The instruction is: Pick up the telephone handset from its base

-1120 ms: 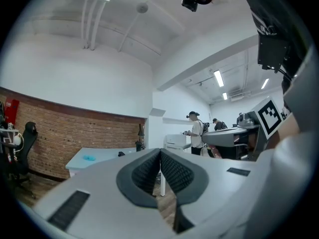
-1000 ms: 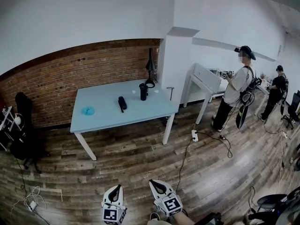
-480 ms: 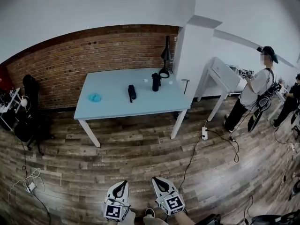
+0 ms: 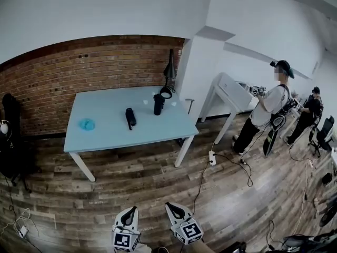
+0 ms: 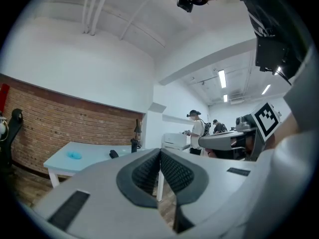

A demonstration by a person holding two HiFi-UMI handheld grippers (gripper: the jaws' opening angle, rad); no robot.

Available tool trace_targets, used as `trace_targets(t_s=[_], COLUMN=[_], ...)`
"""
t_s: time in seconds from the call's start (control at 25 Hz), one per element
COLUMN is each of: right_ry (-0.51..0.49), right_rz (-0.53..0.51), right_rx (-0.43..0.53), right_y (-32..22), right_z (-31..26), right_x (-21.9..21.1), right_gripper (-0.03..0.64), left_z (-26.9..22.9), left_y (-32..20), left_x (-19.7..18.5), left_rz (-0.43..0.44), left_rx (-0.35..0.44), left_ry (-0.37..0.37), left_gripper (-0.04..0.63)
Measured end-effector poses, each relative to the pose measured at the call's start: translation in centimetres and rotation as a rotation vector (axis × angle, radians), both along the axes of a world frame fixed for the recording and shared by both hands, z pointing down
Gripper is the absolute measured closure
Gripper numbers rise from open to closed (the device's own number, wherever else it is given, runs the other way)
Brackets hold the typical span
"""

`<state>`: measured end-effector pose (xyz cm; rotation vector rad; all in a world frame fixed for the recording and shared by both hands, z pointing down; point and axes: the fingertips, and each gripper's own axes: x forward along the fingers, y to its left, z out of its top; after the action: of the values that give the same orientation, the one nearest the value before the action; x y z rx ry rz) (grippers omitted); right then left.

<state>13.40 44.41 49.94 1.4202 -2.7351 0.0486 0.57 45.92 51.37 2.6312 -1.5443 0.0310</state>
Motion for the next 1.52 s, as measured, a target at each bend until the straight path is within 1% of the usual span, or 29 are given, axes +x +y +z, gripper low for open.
trace_targets(t_s=[0.12,0.2,0.32,0.4,0.56,0.76,0.92,1.08,1.24,1.32,1.4,1.52], right_ry=[0.02,0.028,0.029,0.036,0.05,0.017,-0.004,-0.05,-0.082,-0.085,-0.088,-0.088], right_rz=[0.028,0.037,0.034,0.026,0.019,0.002,-0.024,-0.026,-0.049,-0.056,-0.054,-0.069], right_rx=[0.022,0.036,0.048,0.045,0.012,0.0,0.01,0.016,0.001,-0.013,-0.032,-0.047], right_y=[-2.9,-4.4,-5.6,-6.4,-8.3,-13.5,-18.4,-24.6,-29.0,-31.2,-32.9,-35.0], right_z=[-1.8,-2.9,-3.0,-2.8,-2.2,-1.3,-0.2,-0.7,-1.1,-0.4,0.3,1.0], right_x=[-1.6,-3.1,-5.2,-6.3,-6.9,-6.7,-5.7,-3.6,-2.1,-1.7,-1.8,-3.1], right_gripper=[0.6,0.6,0.6,0.6,0.6,0.6,0.6,0.6,0.6,0.6,0.6,0.6], left_z=[-1.3,-1.7,-1.8,-1.2,-0.6,0.6,1.4,0.4,-1.1,-1.1,-1.1,-0.2], left_y=[-2.8,-4.1,-5.6,-7.1,-9.4,-14.0,-18.1,-23.0,-26.8,-28.3,-29.2,-30.8], left_x=[-1.4,-2.7,-4.8,-6.2,-7.5,-7.4,-6.2,-4.5,-3.4,-2.8,-2.6,-3.2], left_rz=[0.027,0.041,0.055,0.043,0.019,0.003,-0.019,-0.033,-0.053,-0.054,-0.045,-0.035], left_rx=[0.041,0.048,0.027,0.022,-0.003,-0.034,-0.052,-0.042,-0.033,-0.051,-0.085,-0.085], left_ry=[0.036,0.048,0.034,0.032,0.039,0.019,-0.031,-0.083,-0.116,-0.134,-0.156,-0.148], left_gripper=[0.572,0.572,0.572,0.572,0.572,0.572,0.572,0.572,0.572,0.572,0.572,0.572])
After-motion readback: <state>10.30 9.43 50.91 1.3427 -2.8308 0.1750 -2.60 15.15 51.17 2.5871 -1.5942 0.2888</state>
